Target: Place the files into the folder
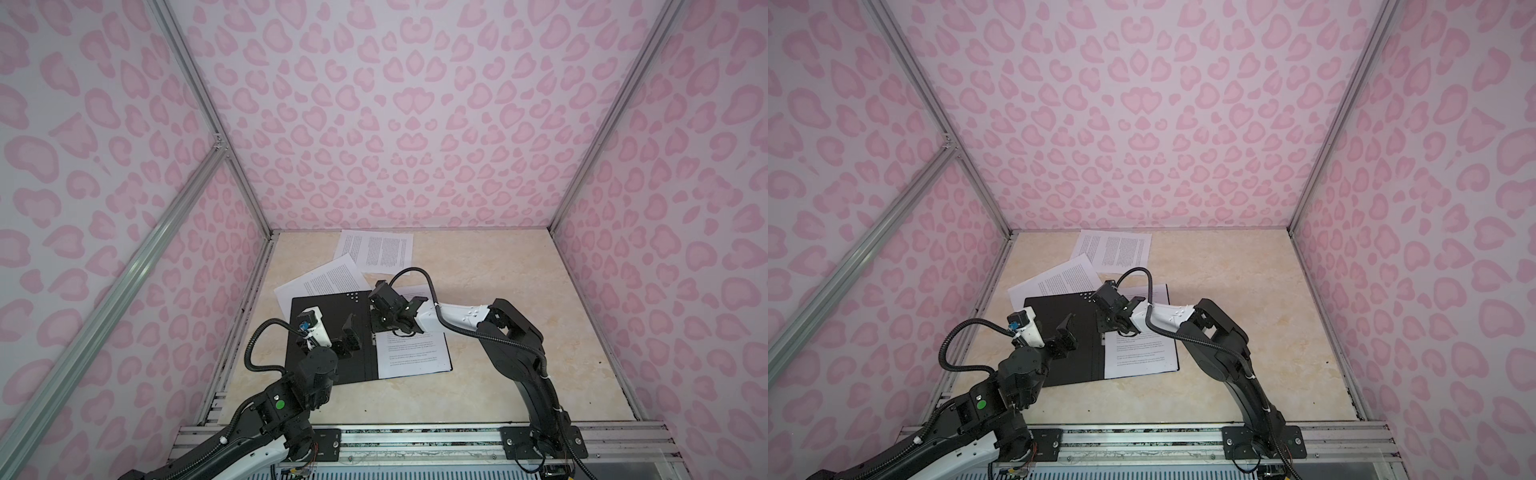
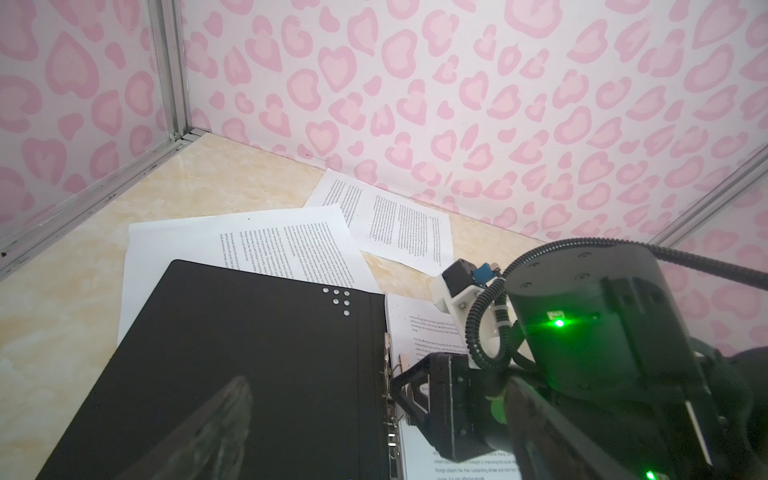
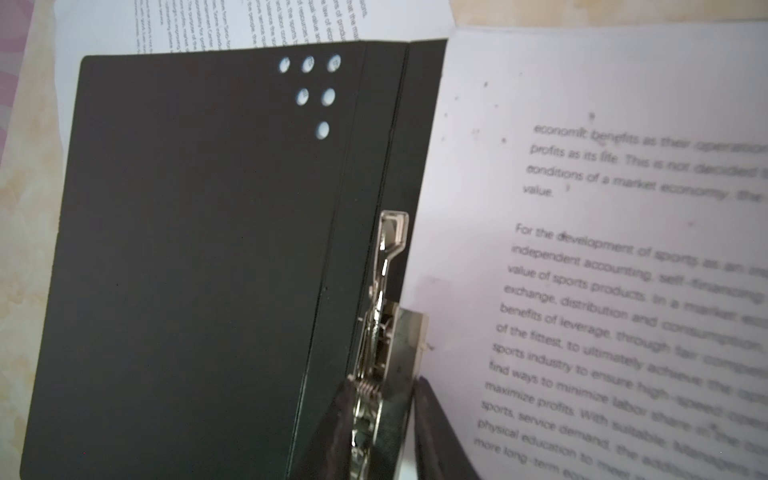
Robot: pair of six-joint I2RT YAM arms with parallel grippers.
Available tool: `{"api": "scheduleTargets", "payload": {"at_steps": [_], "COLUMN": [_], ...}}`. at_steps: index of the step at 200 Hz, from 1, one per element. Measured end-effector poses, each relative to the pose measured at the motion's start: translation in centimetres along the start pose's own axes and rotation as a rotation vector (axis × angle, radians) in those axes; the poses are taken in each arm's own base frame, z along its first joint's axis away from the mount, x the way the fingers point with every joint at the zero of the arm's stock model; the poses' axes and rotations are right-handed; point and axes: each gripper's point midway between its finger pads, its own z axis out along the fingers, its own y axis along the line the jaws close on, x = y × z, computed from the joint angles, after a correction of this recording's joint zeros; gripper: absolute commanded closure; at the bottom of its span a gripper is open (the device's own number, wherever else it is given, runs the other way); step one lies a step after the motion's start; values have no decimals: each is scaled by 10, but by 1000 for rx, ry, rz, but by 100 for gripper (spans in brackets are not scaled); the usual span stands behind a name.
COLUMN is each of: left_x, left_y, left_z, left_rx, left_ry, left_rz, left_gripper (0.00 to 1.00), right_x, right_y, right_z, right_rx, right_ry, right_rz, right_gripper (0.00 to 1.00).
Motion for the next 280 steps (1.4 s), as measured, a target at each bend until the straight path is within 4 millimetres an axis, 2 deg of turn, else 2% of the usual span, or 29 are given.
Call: {"api": "scheduleTargets", "payload": {"at_steps": [78, 152, 193, 280], "left_x": [0, 3, 5, 10], "left_y": [0, 0, 0, -1], "left_z": [0, 2, 3, 6], "left_rx": [0, -6, -10, -22], "left_ry": [0, 9, 14, 31], "left_rz": [0, 11, 18, 41], "left_gripper": [4, 4, 4, 4], "right_x": [-1, -2, 0, 11], "right_y": [-3, -29, -52, -132], "right_z": [-2, -30, -44, -83], "right_rx": [-17, -12, -16, 31], "right_ry": [-7, -19, -28, -42], "right_rz": [38, 87, 123, 208], "right_gripper": [85, 88, 89, 89]}}
